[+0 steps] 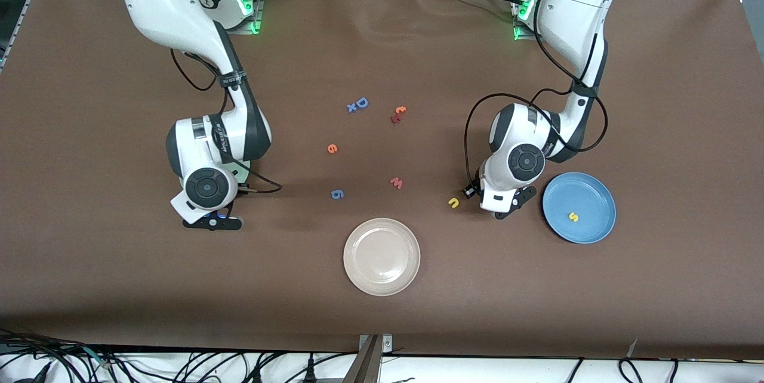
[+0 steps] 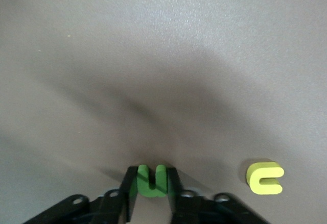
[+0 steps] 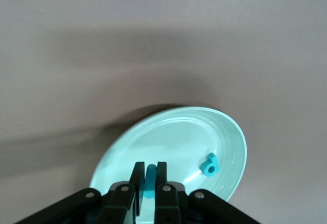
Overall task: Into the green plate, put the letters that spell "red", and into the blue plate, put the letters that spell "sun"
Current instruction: 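Place the teal letter on the green plate while the left gripper carries u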
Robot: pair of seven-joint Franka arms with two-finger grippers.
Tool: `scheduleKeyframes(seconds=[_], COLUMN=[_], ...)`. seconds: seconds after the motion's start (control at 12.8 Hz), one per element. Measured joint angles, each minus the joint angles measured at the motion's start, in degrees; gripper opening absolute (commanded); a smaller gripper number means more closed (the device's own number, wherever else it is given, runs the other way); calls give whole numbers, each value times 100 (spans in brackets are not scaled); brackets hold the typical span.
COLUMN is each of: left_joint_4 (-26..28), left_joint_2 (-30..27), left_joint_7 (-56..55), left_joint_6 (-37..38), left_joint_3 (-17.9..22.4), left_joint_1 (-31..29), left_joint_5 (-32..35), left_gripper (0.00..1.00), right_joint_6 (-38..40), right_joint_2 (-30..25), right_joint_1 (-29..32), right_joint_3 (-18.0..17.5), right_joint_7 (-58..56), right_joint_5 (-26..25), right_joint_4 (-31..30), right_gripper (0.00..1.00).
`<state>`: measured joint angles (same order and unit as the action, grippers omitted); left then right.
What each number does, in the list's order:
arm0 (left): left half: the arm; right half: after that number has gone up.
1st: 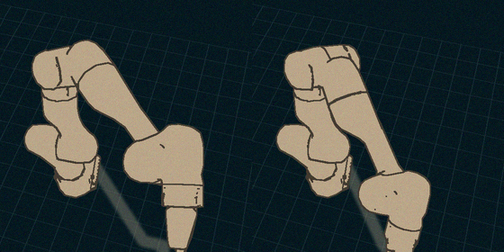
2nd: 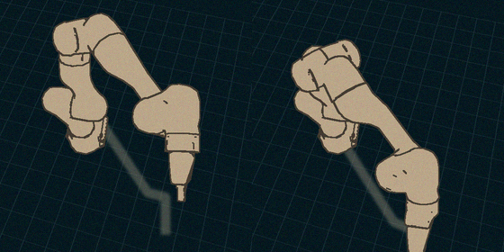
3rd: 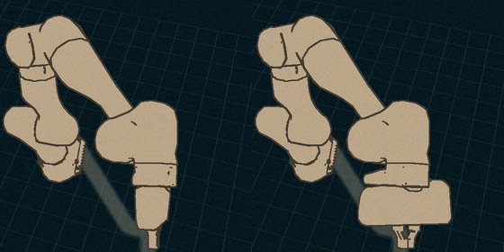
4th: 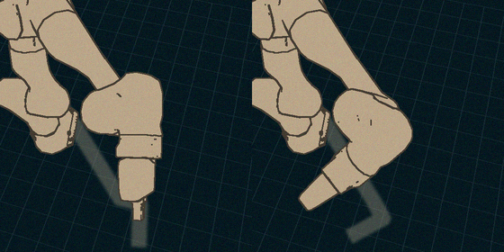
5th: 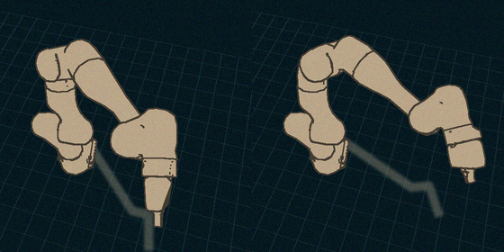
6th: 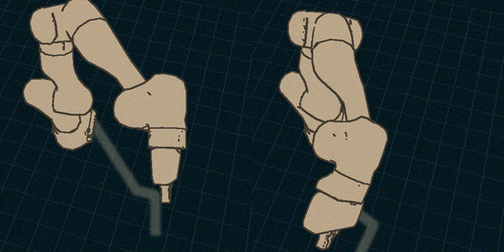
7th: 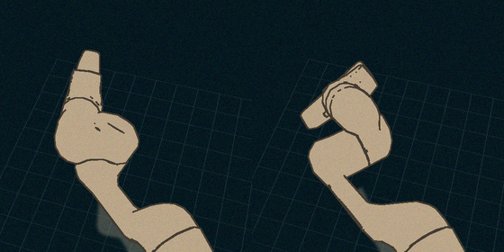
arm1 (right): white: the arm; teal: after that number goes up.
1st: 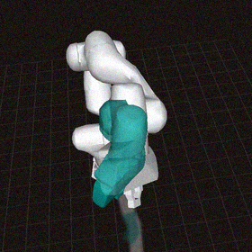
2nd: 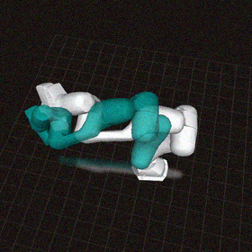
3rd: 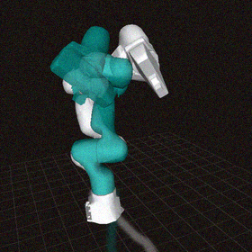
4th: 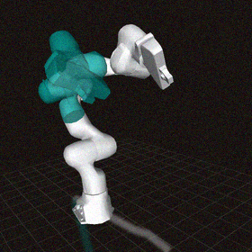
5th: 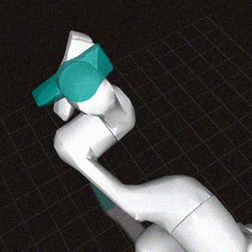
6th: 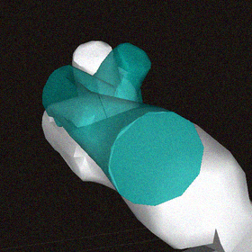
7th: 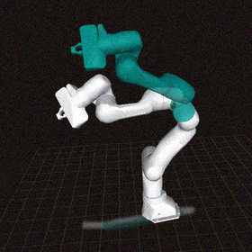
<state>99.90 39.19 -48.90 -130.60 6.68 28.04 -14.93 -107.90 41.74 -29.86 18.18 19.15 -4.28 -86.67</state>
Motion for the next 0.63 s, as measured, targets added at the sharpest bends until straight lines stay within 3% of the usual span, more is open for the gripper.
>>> scheduleKeyframes(seconds=[0.47,0.63], left_joint_4=[-5,-28], left_joint_2=[7,-63], left_joint_7=[618,1263], left_joint_6=[-9,58], left_joint_3=[69,295], left_joint_1=[-1,-17], left_joint_5=[0,0], left_gripper=[17,18], right_joint_6=[-869,-1051], right_joint_2=[-756,-842], right_joint_1=[4,29], right_joint_3=[104,107], right_joint_7=[0,6], right_joint_5=[44,374], right_joint_4=[-1503,-1797], right_gripper=[0,0])
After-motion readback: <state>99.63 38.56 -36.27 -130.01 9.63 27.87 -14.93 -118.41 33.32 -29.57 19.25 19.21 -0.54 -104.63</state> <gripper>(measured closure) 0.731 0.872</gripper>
